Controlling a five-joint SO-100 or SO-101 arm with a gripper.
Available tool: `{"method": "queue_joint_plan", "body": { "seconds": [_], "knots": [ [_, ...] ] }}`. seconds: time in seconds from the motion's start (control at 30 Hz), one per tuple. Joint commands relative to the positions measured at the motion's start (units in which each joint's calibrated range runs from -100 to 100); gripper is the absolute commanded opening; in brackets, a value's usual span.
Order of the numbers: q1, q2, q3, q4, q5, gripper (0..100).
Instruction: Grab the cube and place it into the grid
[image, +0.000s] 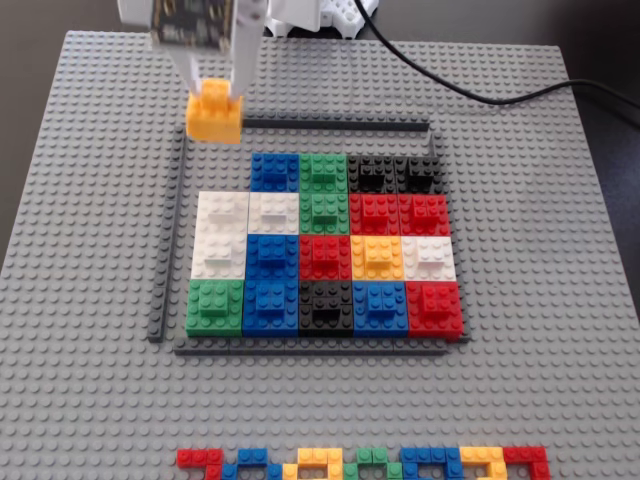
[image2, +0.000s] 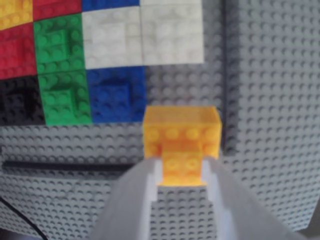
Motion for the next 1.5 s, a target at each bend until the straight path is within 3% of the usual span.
{"method": "queue_joint_plan", "body": {
  "seconds": [0.0, 1.47],
  "knots": [
    [-0.9, 1.9, -0.7, -1.4, -0.4, 6],
    [-0.5, 10.3, 1.3, -6.0, -0.7, 7]
  ]
}}
